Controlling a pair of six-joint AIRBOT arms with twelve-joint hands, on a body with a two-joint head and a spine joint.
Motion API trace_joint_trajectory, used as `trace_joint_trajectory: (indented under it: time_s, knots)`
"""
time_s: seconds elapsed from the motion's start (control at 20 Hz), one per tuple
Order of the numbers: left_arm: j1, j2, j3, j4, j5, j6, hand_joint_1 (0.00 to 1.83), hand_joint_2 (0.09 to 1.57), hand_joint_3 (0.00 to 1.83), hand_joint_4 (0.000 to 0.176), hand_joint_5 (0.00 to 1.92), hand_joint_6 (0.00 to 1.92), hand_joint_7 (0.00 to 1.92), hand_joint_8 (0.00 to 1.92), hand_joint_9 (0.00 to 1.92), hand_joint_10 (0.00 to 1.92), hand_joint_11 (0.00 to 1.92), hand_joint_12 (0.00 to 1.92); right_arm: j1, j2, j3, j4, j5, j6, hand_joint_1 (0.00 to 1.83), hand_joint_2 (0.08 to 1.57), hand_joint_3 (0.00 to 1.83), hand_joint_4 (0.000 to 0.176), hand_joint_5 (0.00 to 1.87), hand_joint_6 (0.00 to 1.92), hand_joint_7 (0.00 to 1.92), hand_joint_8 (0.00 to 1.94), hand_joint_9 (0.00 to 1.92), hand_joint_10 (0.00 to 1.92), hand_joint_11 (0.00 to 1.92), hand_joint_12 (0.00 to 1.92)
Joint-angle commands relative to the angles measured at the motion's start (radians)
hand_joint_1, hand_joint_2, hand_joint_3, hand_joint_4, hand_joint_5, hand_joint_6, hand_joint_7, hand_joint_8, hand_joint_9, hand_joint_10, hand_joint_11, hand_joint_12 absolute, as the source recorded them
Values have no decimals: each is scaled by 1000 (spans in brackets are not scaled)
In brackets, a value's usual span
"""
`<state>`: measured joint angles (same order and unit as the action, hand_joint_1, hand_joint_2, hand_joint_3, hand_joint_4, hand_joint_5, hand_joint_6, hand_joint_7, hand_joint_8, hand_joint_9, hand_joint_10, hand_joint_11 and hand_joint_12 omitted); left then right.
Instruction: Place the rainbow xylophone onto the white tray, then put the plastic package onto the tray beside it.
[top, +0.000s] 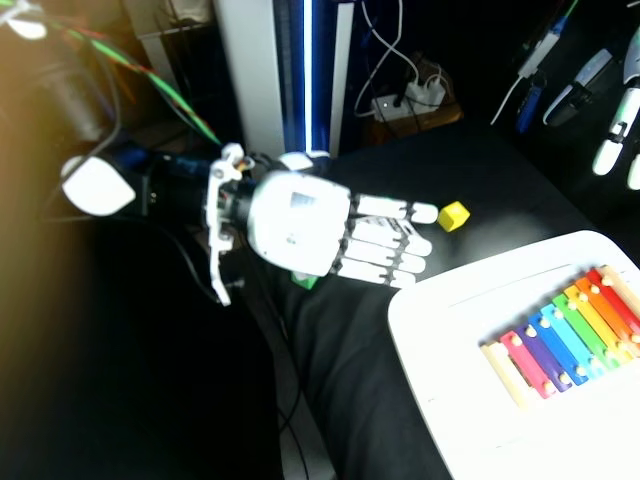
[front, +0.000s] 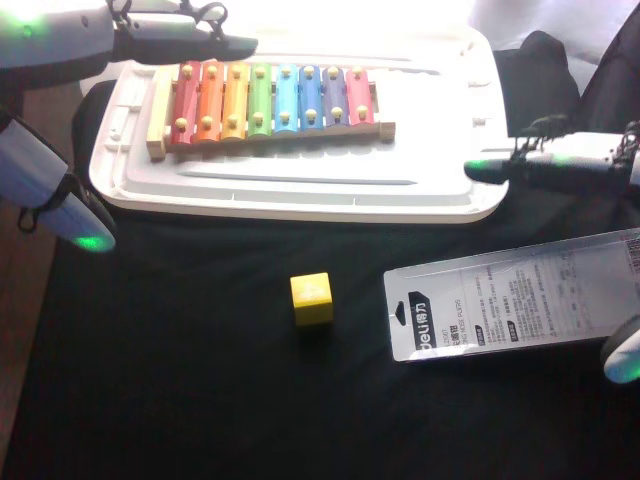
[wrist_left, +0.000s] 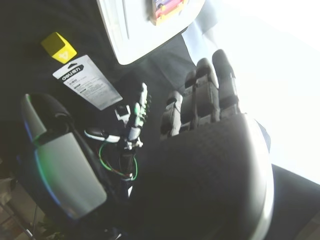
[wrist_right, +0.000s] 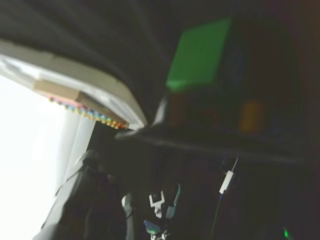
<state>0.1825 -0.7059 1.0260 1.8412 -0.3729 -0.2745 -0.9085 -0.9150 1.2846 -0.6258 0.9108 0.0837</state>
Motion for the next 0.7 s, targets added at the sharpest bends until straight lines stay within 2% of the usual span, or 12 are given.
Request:
trace_joint_trajectory:
  time_s: [0.0,0.1,0.15,0.25,0.3,0.35,0.4,0.45,0.5,0.55,0.6,0.65]
  knots:
    - [-6,5,-2,-29,25,-5,788,688,0,171,0,0,43,4,71,6,0,92,18,0,4,40,73,18,580,590,1,173,0,0,0,0,0,0,164,79]
    - [-2,5,-2,-28,23,-12,812,705,6,175,0,0,35,3,44,0,4,77,22,-4,11,-4,45,48,580,588,0,170,0,0,0,0,0,0,91,53]
    - [0,5,-2,-28,23,-15,807,710,8,176,0,0,28,0,43,1,0,79,23,-7,16,-25,33,61,571,595,2,175,0,0,0,0,0,0,63,44]
    - [4,5,-2,-28,22,-19,731,702,0,132,0,0,56,2,87,2,0,311,31,-13,21,-62,7,76,611,589,0,176,0,0,0,0,0,0,12,27]
    - [5,5,-2,-28,22,-21,749,710,0,111,0,0,49,1,73,2,0,286,38,-15,23,-78,-7,78,639,592,0,176,0,0,0,0,0,0,10,27]
    - [7,5,-2,-28,21,-25,761,702,0,113,0,0,45,0,70,1,0,260,50,-18,26,-104,-31,85,629,585,0,176,0,0,0,0,0,0,29,38]
    - [12,4,-2,-28,17,-28,778,701,0,102,0,0,39,0,71,2,0,254,66,-24,32,-140,-47,104,622,586,0,176,0,0,0,0,0,0,18,37]
    - [14,4,-2,-28,15,-29,774,698,0,74,0,0,46,1,79,3,0,320,72,-28,36,-157,-51,120,616,588,0,176,0,0,0,0,0,0,3,32]
    - [17,3,-2,-29,14,-30,786,674,0,69,0,0,26,0,55,1,0,305,76,-32,41,-177,-56,135,595,582,0,176,0,0,0,0,0,0,23,45]
    - [19,3,-2,-29,13,-30,788,665,0,52,0,0,4,0,20,3,0,236,79,-34,43,-195,-61,146,610,574,0,176,0,0,0,0,0,0,4,37]
    - [21,3,-2,-29,12,-30,786,664,0,49,0,0,0,0,3,0,0,176,80,-35,43,-202,-65,150,613,574,0,176,0,0,0,0,0,0,0,35]
    - [22,3,-2,-29,12,-32,770,675,1,26,0,0,0,0,7,1,0,202,80,-34,44,-210,-67,155,617,569,0,176,0,0,0,0,0,0,0,36]
